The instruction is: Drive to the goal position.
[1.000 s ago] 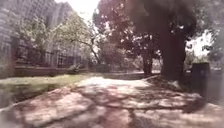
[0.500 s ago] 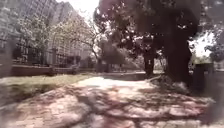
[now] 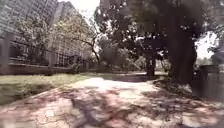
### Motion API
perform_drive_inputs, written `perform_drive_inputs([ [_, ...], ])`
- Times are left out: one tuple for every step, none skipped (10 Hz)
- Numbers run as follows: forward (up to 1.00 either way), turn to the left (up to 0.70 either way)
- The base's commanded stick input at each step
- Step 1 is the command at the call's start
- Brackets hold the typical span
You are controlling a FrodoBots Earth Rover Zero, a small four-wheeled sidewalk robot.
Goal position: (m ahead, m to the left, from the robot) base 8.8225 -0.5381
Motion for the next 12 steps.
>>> perform_drive_inputs([
  [0.70,0.00],
  [0.70,0.00],
  [0.70,0.00],
  [0.70,0.00],
  [0.70,0.00],
  [0.70,0.00],
  [0.70,0.00],
  [0.70,0.00],
  [0.70,0.00],
  [0.70,0.00],
  [0.70,0.00],
  [0.70,-0.07],
])
